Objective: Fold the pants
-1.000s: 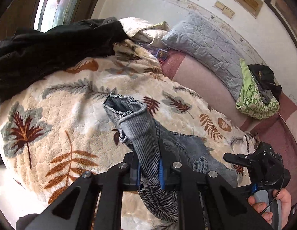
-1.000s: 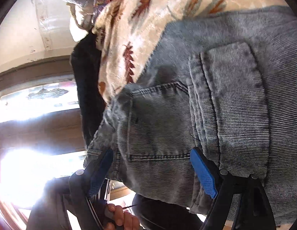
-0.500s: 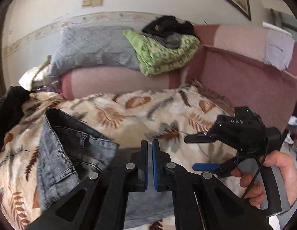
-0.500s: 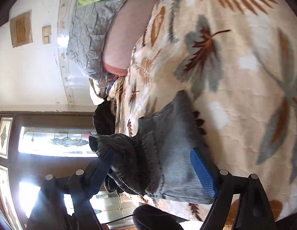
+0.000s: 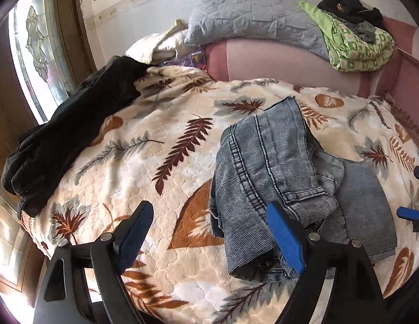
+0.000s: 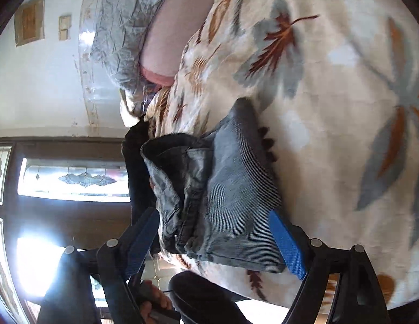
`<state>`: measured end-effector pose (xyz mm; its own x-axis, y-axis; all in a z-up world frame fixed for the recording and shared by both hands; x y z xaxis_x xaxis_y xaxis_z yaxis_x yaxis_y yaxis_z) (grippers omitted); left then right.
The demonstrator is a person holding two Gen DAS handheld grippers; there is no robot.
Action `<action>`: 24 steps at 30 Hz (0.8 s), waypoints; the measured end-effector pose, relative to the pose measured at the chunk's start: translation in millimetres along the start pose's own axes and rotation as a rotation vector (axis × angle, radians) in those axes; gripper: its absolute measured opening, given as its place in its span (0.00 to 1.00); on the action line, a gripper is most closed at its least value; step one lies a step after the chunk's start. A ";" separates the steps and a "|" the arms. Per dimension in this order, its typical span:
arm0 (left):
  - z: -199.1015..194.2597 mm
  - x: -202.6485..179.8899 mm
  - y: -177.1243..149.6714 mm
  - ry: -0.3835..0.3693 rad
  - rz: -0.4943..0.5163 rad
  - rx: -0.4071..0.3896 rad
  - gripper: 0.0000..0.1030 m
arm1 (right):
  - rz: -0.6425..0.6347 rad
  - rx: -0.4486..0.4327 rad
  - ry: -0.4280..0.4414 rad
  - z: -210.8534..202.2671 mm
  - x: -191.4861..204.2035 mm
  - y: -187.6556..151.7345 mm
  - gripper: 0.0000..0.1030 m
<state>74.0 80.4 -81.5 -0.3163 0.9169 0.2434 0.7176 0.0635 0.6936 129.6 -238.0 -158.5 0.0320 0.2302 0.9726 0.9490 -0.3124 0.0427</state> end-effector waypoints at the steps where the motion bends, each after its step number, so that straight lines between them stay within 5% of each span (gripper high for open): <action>1: -0.7 1.0 0.0 -0.029 -0.012 -0.010 0.83 | -0.003 0.019 0.003 15.0 4.9 0.2 0.83; 4: -8.8 8.0 -2.8 -0.039 -0.080 -0.068 0.83 | 0.044 0.029 0.039 52.8 11.5 3.7 0.83; 11: -13.4 5.0 -7.6 -0.024 -0.074 -0.114 0.83 | 0.027 -0.010 -0.157 105.3 9.0 32.1 0.76; 15: -14.5 -0.7 -10.9 0.036 0.026 -0.182 0.83 | 0.018 -0.003 -0.292 120.6 0.0 40.3 0.61; 17: -12.9 0.9 -11.9 0.066 0.048 -0.201 0.83 | 0.002 0.001 -0.350 126.8 -1.7 42.8 0.45; 19: -8.8 6.8 -12.5 0.062 0.028 -0.191 0.83 | -0.029 0.016 -0.396 130.4 -4.4 42.0 0.16; 24: 8.3 19.2 -11.2 0.080 -0.013 -0.159 0.83 | -0.159 -0.015 -0.371 124.4 30.4 36.4 0.07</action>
<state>64.9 100.5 -90.2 -0.3777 0.8819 0.2823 0.6082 0.0064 0.7937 204.2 -127.8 -155.8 -0.0010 0.5928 0.8054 0.9467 -0.2587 0.1916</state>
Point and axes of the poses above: each gripper's, at about its wrist camera, not at the fingertips, and z roughly the way its jaws point, x to its left, y to its top, the point moved 5 cm from there along z, roughly the way its jaws point, and after that the axes turned 12 degrees about y, right-handed, at the moved point
